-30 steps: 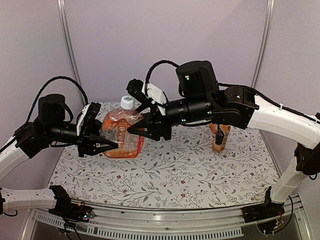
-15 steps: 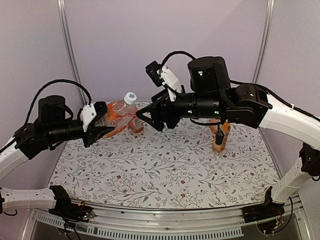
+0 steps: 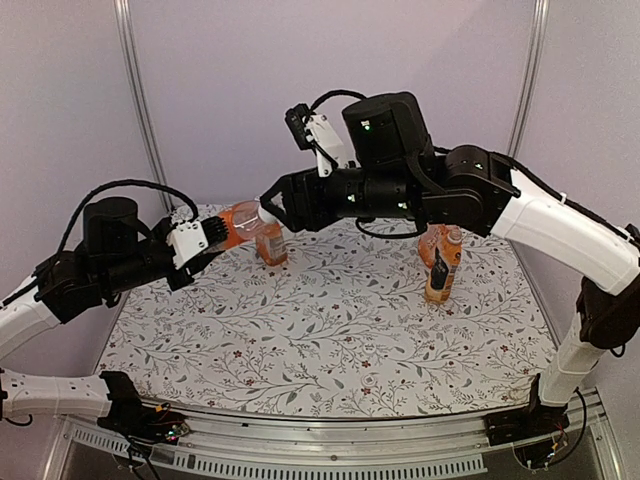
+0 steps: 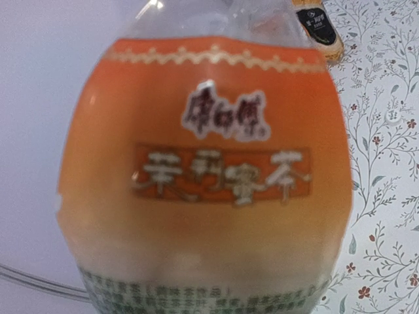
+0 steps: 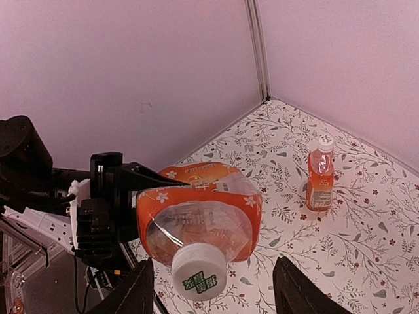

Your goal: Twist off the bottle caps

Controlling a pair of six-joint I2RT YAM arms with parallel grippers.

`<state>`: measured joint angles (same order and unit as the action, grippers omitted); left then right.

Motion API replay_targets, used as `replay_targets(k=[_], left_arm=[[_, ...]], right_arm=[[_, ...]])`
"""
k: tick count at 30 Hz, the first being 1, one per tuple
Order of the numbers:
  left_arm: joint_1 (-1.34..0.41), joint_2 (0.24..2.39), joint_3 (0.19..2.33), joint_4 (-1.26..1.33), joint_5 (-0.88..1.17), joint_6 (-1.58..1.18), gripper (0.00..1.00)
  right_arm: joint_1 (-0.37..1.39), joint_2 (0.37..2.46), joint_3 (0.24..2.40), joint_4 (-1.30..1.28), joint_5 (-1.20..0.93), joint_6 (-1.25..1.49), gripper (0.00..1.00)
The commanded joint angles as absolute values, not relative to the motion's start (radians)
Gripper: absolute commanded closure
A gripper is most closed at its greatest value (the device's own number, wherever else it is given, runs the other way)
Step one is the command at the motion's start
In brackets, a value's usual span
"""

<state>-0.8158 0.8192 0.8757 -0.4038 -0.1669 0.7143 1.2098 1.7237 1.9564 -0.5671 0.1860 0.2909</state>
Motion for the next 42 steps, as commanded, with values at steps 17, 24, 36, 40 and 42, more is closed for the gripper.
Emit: replay_targets(k=[17,24,36,40,42], left_arm=[[-0.833,0.826,0.859,-0.359,-0.177,0.73,0.82],[-0.834,0.813,0.867,-0.399,-0.092,0.724,0.85],[-0.833,0.806,0.987,-0.787,0.732,0.469,0.87],[-0.833,0.817,0.978,-0.773,0.753,0.452,0.89],[-0.833,0.832,0.988,-0.776,0.745,0.464,0.89]], right_arm=[[1.171,1.8,2.009,-0.641,0.037,0.353,0.72],[1.171,1.804,2.01,-0.649,-0.059,0.279,1.0],[1.256,1.649,1.848,-0.843,-0.363,-0.464,1.0],[1.298,1.664,1.861,-0.917,-0.294,-0.641,1.0],[1.301,1.667,1.856,-0.922,-0.283,-0.667,1.0]])
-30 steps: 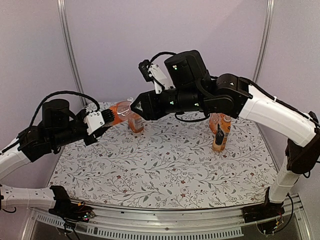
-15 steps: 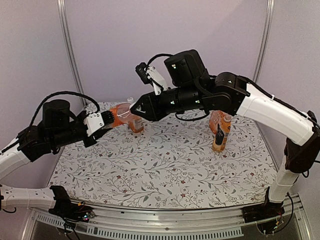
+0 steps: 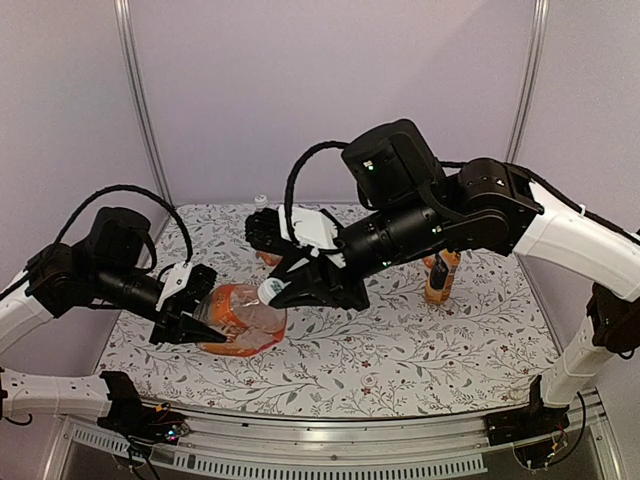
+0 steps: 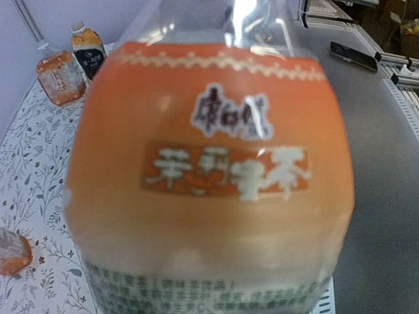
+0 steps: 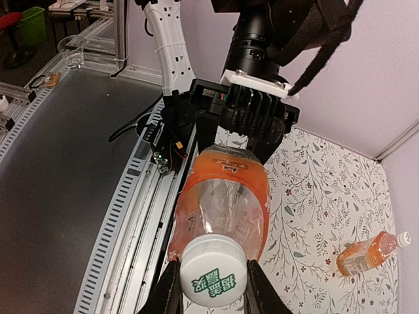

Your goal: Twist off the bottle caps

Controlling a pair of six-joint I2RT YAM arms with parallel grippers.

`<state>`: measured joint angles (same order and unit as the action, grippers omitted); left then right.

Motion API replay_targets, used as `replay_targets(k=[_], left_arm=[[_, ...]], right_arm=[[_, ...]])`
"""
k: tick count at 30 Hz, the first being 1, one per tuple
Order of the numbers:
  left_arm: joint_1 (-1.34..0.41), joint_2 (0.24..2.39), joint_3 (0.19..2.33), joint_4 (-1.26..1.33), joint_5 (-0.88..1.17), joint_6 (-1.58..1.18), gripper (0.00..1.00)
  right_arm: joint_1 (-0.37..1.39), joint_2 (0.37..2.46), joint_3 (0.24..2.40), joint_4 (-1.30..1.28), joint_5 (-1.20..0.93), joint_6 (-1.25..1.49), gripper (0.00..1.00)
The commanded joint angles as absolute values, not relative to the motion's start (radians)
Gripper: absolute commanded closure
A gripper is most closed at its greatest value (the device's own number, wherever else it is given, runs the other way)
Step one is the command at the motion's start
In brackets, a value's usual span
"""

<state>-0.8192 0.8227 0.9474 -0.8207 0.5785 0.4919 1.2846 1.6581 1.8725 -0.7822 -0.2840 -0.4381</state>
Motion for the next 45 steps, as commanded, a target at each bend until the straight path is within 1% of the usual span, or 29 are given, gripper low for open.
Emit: replay_targets(k=[1,5,6,7,8,9,11,13,16,20,24,26,32,36,39,42,45], left_arm=[[-0.832,0.837,0.995,-0.778,0.741,0.465,0.89],[-0.821,0.848,1.011,-0.782,0.731,0.45,0.89],[-0.82,0.847,1.01,-0.779,0.725,0.449,0.89],[-0.819,0.845,1.005,-0.767,0.71,0.444,0.89],[-0.819,0.841,0.998,-0.748,0.684,0.434,0.89],[-0.819,0.839,0.989,-0.724,0.648,0.424,0.89],[-0.819,0.836,0.973,-0.679,0.535,0.418,0.89],[-0.819,0.831,0.956,-0.643,0.42,0.44,0.89],[-0.819,0.813,0.922,-0.57,0.231,0.471,0.88],[-0.822,0.795,0.883,-0.482,0.076,0.531,0.85],[-0.838,0.805,0.863,-0.434,-0.032,0.591,0.85],[-0.845,0.804,0.851,-0.412,-0.07,0.614,0.85],[-0.848,0.79,0.832,-0.4,-0.1,0.636,0.85],[-0.85,0.793,0.831,-0.4,-0.086,0.639,0.85],[-0.85,0.793,0.834,-0.402,-0.081,0.637,0.85],[-0.85,0.793,0.833,-0.403,-0.081,0.639,0.85],[-0.85,0.795,0.832,-0.405,-0.074,0.638,0.85]], right_arm=[[1.301,1.667,1.854,-0.921,-0.28,-0.674,1.0],[1.302,1.666,1.85,-0.912,-0.241,-0.712,1.0],[1.301,1.665,1.846,-0.893,-0.22,-0.709,0.94],[1.3,1.663,1.843,-0.871,-0.187,-0.69,0.76],[1.3,1.659,1.843,-0.851,-0.142,-0.667,0.55],[1.3,1.656,1.844,-0.835,-0.108,-0.62,0.41],[1.3,1.647,1.841,-0.798,-0.018,-0.539,0.2],[1.301,1.64,1.836,-0.768,0.134,-0.428,0.1],[1.298,1.64,1.837,-0.738,0.239,-0.237,0.02],[1.297,1.65,1.848,-0.712,0.231,-0.025,0.01],[1.281,1.659,1.864,-0.683,0.218,0.195,0.02],[1.278,1.667,1.875,-0.675,0.231,0.263,0.07],[1.273,1.687,1.903,-0.659,0.262,0.336,0.18],[1.255,1.711,1.952,-0.667,0.222,0.342,0.27],[1.224,1.73,1.963,-0.672,0.197,0.365,0.35],[1.203,1.743,1.969,-0.67,0.145,0.393,0.38],[1.201,1.759,1.989,-0.666,0.099,0.381,0.45]])
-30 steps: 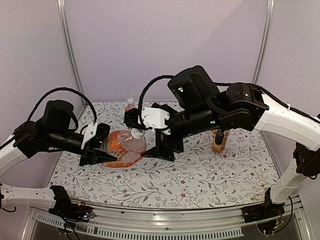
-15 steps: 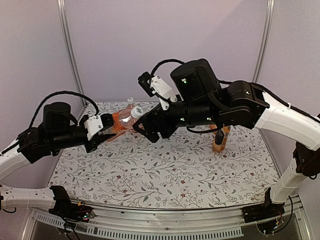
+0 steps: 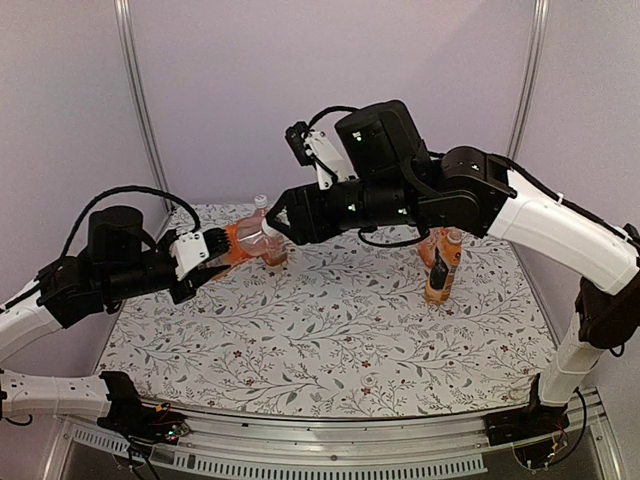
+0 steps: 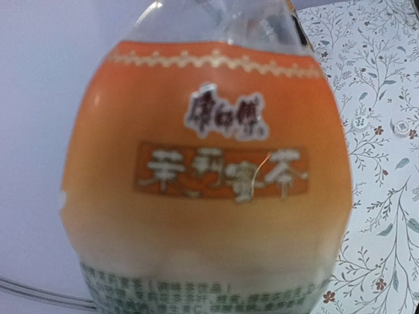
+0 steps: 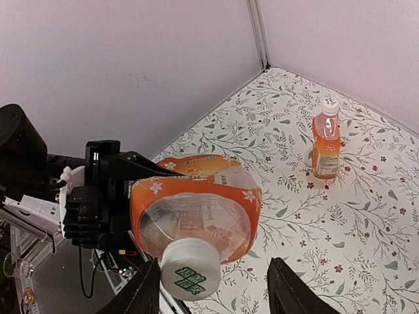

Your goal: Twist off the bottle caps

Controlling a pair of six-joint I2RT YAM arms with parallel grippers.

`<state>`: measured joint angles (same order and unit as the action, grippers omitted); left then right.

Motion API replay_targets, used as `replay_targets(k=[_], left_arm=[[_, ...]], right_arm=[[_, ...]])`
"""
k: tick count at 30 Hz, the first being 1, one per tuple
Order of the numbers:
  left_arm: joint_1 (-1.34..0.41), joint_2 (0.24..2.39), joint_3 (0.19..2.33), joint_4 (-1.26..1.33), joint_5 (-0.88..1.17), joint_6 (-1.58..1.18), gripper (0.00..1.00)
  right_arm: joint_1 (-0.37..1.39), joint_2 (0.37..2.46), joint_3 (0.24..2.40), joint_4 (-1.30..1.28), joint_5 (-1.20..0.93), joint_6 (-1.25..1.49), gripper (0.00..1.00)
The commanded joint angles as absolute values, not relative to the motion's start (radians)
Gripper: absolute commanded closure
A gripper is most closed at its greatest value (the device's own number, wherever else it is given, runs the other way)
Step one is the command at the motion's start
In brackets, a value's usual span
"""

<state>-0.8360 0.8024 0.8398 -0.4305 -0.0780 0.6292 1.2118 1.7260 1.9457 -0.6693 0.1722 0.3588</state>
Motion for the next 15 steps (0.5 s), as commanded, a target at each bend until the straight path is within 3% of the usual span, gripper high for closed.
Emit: replay_targets(k=[1,8,10,13,15], left_arm=[[-0.85,0.796,0.831,-0.405,-0.072,0.638,0.85],[-0.851,0.797,0.826,-0.398,-0.074,0.635,0.85],[-0.851,0.797,0.824,-0.397,-0.071,0.631,0.85],[-0.851,0.793,0.821,-0.396,-0.062,0.624,0.85],[-0.85,0.789,0.823,-0.403,-0.044,0.613,0.85]], right_arm=[[1.201,1.768,1.995,-0.668,0.089,0.377,0.47],[1.201,1.788,1.998,-0.689,0.055,0.382,0.52],[1.202,1.789,1.995,-0.694,0.059,0.383,0.65],[1.202,1.78,1.983,-0.69,0.056,0.379,0.94],[1.203,1.772,1.974,-0.691,0.046,0.364,1.0]])
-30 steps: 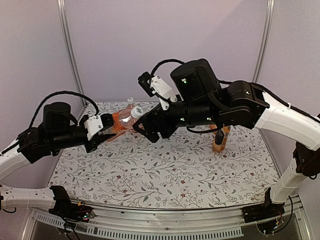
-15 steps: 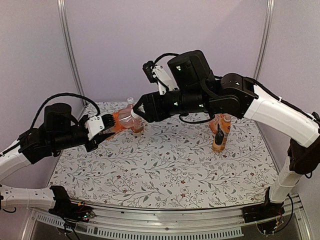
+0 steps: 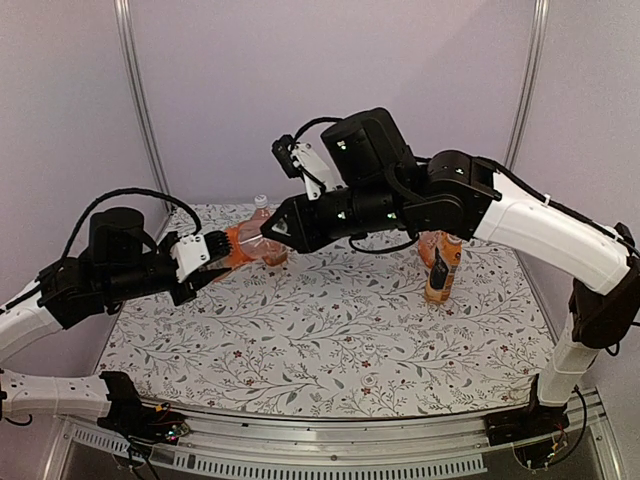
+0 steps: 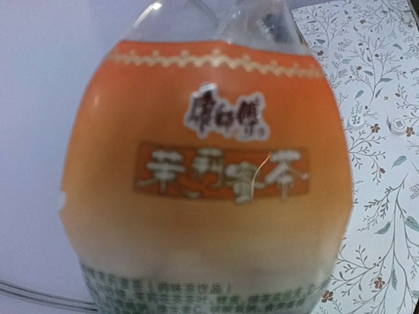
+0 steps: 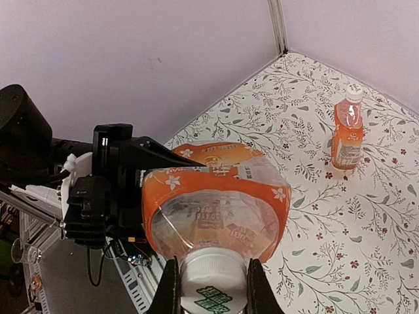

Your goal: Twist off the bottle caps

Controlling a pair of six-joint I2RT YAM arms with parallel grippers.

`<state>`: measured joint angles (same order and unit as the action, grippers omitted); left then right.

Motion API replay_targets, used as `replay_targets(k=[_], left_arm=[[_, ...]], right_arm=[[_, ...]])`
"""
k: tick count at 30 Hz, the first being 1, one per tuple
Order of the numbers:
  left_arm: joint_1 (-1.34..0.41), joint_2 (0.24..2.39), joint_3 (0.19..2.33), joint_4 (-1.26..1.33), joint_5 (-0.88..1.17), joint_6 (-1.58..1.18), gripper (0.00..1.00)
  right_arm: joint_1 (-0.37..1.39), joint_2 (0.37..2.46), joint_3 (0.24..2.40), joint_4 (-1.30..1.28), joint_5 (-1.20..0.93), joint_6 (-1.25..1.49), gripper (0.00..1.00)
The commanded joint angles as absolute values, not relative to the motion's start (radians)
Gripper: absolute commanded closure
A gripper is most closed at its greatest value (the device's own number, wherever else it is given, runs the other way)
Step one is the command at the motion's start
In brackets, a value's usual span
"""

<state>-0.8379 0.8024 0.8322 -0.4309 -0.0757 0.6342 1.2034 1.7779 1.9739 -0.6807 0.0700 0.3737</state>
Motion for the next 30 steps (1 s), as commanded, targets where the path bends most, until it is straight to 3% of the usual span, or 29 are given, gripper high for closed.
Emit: replay_targets(k=[1,6,11,21,22,23,25,27,30], left_arm=[[-0.85,0.786,0.828,-0.414,-0.02,0.601,0.85],[-0.85,0.781,0.897,-0.627,0.366,0.528,0.87],[-0.85,0.788,0.937,-0.734,0.732,0.438,0.87],[-0.851,0.784,0.917,-0.716,0.763,0.456,0.91],[-0.851,0.779,0.908,-0.707,0.758,0.456,0.91],[-0.851,0.774,0.9,-0.694,0.752,0.449,0.91],[-0.853,0.769,0.884,-0.652,0.714,0.415,0.91],[-0.853,0.766,0.876,-0.61,0.634,0.377,0.91],[-0.853,0.766,0.86,-0.549,0.456,0.373,0.89]], right_arm=[[1.207,1.767,1.97,-0.693,0.04,0.354,1.0],[1.243,1.737,1.956,-0.781,-0.096,0.167,1.0],[1.325,1.7,1.926,-0.931,-0.247,-0.231,1.0],[1.354,1.709,1.934,-1.03,-0.132,-0.596,1.0],[1.354,1.704,1.927,-1.014,-0.114,-0.602,0.94],[1.354,1.696,1.918,-0.992,-0.093,-0.603,0.77],[1.354,1.683,1.906,-0.945,-0.036,-0.567,0.33],[1.353,1.667,1.899,-0.9,0.049,-0.476,0.04],[1.353,1.632,1.857,-0.812,0.152,-0.36,0.01]])
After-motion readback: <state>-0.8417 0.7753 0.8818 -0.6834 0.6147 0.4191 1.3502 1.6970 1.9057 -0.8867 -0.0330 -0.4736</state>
